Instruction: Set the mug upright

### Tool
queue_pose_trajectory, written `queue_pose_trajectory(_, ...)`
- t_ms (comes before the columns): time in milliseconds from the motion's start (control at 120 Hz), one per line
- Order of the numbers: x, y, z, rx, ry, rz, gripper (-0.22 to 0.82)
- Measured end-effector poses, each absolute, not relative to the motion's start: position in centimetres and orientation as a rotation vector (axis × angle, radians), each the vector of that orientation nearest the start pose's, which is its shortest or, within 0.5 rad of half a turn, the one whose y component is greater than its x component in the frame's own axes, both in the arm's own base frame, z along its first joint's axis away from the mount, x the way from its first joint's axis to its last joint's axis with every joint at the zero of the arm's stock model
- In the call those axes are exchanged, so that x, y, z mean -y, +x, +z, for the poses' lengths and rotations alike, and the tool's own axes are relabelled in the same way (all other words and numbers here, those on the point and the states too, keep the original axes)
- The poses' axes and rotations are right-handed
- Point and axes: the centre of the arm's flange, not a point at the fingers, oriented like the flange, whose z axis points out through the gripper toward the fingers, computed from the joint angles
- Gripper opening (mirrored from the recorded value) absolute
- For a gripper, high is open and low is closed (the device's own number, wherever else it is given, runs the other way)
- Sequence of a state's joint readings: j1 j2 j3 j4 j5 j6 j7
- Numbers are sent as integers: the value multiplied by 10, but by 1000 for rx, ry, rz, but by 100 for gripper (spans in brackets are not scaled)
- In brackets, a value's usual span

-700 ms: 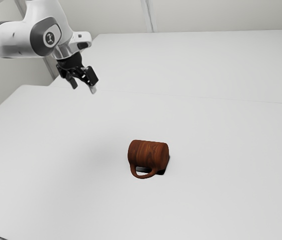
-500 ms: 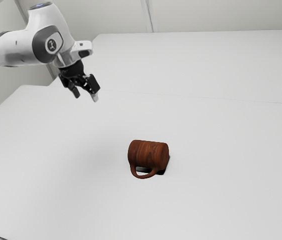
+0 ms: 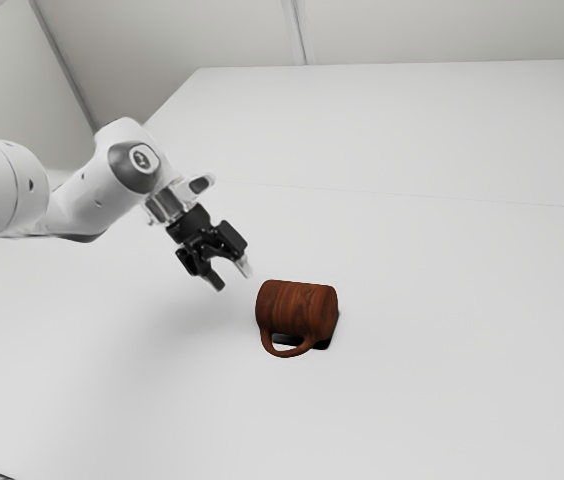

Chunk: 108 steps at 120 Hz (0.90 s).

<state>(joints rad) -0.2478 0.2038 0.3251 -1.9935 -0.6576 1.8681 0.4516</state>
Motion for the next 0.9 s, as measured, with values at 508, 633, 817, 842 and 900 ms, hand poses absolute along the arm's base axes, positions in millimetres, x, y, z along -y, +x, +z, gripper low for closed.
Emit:
queue_pose_trajectory(508, 15, 569, 295, 32, 2269, -73, 60)
queue_pose_trajectory(633, 17, 558, 281, 15, 2221, -70, 60)
queue_pose_trajectory(817, 20, 555, 279, 4, 2167, -26, 60)
queue_pose_trajectory(842, 20, 554, 279, 1, 2161, -21, 60)
queue_pose_trajectory(900, 21, 552, 277, -9, 2146, -10, 60)
